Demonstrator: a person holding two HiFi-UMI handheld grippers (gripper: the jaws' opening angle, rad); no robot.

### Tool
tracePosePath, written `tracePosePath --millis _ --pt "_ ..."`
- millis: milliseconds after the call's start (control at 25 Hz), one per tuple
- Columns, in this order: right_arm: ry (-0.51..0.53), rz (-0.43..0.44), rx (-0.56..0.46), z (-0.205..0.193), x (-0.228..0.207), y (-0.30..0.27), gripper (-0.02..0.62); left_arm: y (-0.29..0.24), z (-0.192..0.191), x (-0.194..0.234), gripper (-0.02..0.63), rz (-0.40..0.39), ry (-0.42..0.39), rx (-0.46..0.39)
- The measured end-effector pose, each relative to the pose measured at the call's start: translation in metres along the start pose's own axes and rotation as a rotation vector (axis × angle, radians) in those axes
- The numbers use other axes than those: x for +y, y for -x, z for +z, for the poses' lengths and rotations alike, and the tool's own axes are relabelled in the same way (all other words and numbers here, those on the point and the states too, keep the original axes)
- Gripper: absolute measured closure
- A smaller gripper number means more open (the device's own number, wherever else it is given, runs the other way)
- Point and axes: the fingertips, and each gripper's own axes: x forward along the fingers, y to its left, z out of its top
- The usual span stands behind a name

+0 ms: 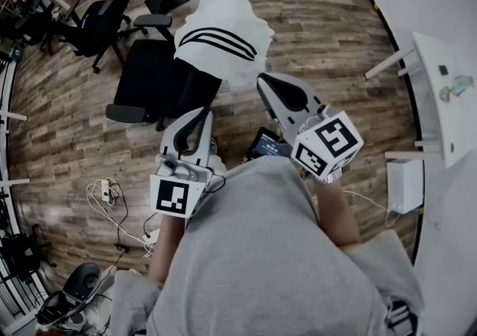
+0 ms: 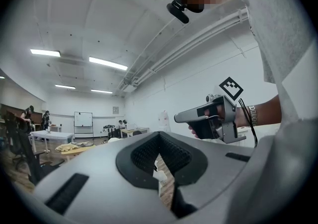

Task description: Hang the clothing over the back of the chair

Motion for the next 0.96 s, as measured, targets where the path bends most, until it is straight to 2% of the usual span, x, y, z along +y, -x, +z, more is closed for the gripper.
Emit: tracePosePath --millis 960 --pt "0.002 0.029 0.026 -0.012 0.006 -0.003 0.561 0.008 -0.002 0.002 0.572 0.033 0.000 0.007"
